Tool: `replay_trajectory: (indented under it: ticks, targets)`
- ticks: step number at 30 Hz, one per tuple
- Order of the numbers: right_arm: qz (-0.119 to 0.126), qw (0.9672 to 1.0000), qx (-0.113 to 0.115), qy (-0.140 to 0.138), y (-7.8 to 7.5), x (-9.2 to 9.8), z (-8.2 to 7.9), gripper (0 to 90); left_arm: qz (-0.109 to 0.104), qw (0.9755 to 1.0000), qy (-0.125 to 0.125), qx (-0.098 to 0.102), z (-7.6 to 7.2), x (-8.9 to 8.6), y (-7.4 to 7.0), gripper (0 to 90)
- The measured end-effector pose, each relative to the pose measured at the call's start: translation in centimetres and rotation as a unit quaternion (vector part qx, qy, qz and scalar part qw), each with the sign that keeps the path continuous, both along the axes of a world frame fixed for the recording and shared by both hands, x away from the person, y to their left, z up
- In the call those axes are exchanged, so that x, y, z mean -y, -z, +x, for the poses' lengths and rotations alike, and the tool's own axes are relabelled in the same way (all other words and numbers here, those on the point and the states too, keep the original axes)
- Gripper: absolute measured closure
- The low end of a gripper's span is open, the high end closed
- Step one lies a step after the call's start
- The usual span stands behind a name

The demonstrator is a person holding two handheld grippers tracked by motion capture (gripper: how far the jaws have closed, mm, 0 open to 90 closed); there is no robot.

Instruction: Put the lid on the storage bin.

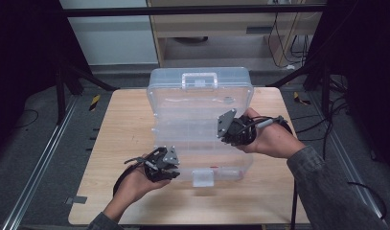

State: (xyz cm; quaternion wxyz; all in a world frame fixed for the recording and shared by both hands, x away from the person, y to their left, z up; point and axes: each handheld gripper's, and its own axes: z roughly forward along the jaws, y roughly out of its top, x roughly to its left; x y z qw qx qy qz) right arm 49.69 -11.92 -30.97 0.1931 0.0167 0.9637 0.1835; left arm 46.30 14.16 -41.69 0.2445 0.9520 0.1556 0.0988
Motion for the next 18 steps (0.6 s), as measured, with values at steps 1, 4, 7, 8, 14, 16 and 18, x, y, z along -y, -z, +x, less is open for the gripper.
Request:
replay_trajectory:
  ticks: [1,4,7,8,14,16,18]
  targets:
    - [0.0,1.0,0.001,-0.001,0.01,0.02,0.03,85.3,0.0,1.0,0.0,0.0,0.01,-0.01,0.01,74.3]
    - [0.001,1.0,0.001,-0.001,0.0,0.03,0.04,85.2,-0.002,1.0,0.001,-0.001,0.02,-0.04,0.03,74.3]
    - [0.001,1.0,0.001,-0.001,0.01,0.04,0.04,85.0,-0.003,1.0,0.003,0.0,0.01,-0.06,0.05,74.3]
    - [0.001,1.0,0.001,-0.001,0.01,0.04,0.04,85.0,-0.003,1.0,0.003,0.001,0.01,-0.06,0.05,74.3]
    - [0.003,1.0,-0.001,-0.003,0.13,0.1,-0.07,85.5,-0.004,1.0,0.003,0.001,0.0,-0.1,0.08,74.0]
    - [0.002,1.0,-0.004,-0.004,0.18,0.14,-0.15,85.6,-0.005,1.0,0.003,0.0,0.03,-0.12,0.08,74.0]
    - [0.003,1.0,-0.004,-0.005,0.2,0.16,-0.15,85.3,-0.005,1.0,0.004,0.001,0.03,-0.14,0.09,74.0]
